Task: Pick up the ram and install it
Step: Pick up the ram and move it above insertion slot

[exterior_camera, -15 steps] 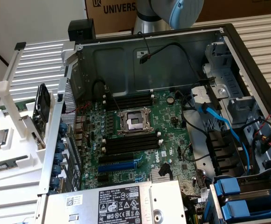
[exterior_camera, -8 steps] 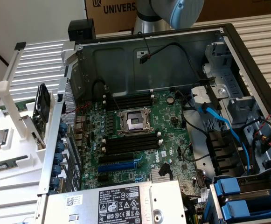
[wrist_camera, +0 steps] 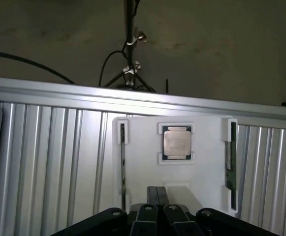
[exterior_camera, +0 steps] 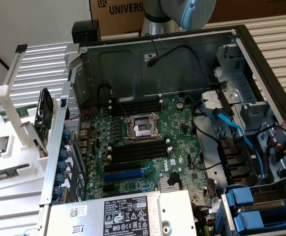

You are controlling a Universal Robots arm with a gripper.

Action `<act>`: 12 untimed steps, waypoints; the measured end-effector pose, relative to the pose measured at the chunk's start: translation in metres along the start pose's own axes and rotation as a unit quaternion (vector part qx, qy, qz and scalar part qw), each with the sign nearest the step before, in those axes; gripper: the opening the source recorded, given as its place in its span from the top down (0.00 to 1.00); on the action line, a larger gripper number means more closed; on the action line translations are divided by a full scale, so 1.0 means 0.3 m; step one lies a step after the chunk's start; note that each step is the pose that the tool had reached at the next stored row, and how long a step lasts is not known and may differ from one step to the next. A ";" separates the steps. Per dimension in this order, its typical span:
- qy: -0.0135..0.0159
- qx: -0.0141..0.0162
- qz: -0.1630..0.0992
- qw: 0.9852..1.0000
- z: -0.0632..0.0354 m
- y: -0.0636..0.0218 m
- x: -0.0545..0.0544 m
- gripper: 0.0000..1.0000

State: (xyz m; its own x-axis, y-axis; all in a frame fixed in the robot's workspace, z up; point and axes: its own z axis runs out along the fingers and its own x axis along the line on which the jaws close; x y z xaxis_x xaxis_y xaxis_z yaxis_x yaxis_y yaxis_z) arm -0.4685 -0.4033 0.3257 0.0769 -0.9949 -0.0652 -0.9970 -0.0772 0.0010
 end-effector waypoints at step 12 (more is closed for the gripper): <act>0.000 0.001 0.000 1.000 0.071 -0.039 0.032 0.89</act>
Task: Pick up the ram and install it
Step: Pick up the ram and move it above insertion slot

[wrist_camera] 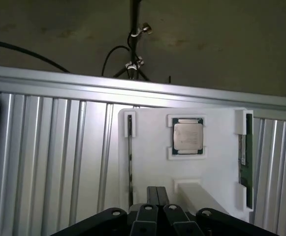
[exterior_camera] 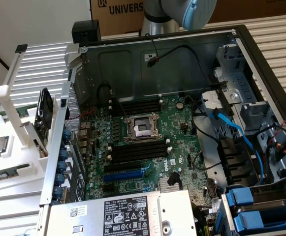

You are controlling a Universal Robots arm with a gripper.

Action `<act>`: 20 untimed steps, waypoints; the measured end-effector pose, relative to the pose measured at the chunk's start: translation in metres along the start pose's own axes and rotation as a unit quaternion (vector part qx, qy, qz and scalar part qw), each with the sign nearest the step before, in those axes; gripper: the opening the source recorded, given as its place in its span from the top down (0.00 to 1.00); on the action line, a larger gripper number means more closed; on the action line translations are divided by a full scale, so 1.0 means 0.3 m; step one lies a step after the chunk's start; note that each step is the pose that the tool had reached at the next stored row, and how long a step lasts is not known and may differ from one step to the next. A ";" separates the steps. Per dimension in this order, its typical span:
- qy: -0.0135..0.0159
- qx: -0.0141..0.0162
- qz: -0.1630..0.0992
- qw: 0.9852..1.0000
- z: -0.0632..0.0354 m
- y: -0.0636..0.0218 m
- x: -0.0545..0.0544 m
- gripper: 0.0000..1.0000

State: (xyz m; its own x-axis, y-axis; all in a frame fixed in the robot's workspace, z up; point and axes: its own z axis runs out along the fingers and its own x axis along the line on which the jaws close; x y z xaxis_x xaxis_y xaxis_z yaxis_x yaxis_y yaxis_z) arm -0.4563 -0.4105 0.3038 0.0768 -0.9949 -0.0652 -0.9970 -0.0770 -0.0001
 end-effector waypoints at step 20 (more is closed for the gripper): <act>0.001 0.018 -0.001 1.000 0.111 0.026 0.013 0.89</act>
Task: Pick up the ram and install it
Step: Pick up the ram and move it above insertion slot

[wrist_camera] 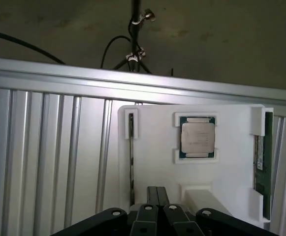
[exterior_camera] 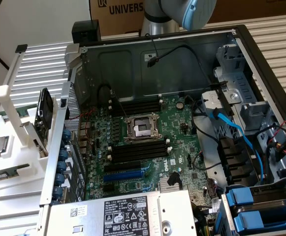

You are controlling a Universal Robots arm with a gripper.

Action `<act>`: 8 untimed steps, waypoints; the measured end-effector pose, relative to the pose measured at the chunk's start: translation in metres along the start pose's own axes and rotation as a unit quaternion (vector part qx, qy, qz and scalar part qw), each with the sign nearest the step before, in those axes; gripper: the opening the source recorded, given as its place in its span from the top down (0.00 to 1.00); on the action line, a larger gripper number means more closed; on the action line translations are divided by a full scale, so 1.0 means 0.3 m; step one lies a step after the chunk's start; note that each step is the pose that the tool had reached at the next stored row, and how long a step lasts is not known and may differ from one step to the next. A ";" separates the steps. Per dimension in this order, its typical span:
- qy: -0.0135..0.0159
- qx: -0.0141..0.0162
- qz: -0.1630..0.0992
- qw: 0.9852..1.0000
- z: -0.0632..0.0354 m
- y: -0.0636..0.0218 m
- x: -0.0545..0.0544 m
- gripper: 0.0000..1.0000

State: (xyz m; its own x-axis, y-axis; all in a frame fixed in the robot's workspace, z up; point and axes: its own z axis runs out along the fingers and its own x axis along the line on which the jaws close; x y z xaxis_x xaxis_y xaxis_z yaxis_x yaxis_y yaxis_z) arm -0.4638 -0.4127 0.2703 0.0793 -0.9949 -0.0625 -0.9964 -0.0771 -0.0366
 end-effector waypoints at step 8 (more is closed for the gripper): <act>0.000 0.000 0.000 1.000 0.060 0.003 0.016 0.89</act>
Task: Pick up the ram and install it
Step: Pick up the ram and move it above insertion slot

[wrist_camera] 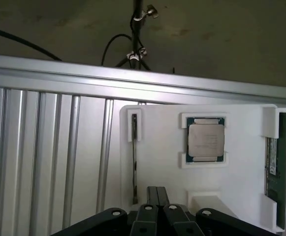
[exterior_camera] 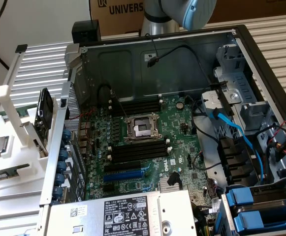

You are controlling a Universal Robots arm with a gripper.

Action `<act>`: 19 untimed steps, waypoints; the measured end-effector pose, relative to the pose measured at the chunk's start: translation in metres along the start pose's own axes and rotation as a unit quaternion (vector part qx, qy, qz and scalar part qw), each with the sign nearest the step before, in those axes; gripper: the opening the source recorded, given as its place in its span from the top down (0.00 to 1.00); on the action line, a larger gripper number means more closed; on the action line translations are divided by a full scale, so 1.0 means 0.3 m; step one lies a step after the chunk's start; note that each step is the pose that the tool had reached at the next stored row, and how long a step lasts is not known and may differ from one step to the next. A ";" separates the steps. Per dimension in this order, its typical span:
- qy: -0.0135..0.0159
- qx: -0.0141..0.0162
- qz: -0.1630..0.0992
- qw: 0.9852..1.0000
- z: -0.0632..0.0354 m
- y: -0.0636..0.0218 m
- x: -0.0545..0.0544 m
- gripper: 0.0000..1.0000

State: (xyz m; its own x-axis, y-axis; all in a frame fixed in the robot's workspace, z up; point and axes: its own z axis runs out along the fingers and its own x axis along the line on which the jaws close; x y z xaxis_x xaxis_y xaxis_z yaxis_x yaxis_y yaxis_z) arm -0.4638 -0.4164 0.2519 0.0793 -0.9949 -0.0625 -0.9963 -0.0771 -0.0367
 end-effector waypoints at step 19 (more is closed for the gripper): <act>-0.001 0.000 0.000 1.000 0.093 0.002 0.045 0.89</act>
State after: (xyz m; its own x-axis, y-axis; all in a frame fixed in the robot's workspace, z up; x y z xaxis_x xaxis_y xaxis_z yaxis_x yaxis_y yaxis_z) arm -0.4626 -0.4281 0.2231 0.0792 -0.9948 -0.0642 -0.9964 -0.0770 -0.0360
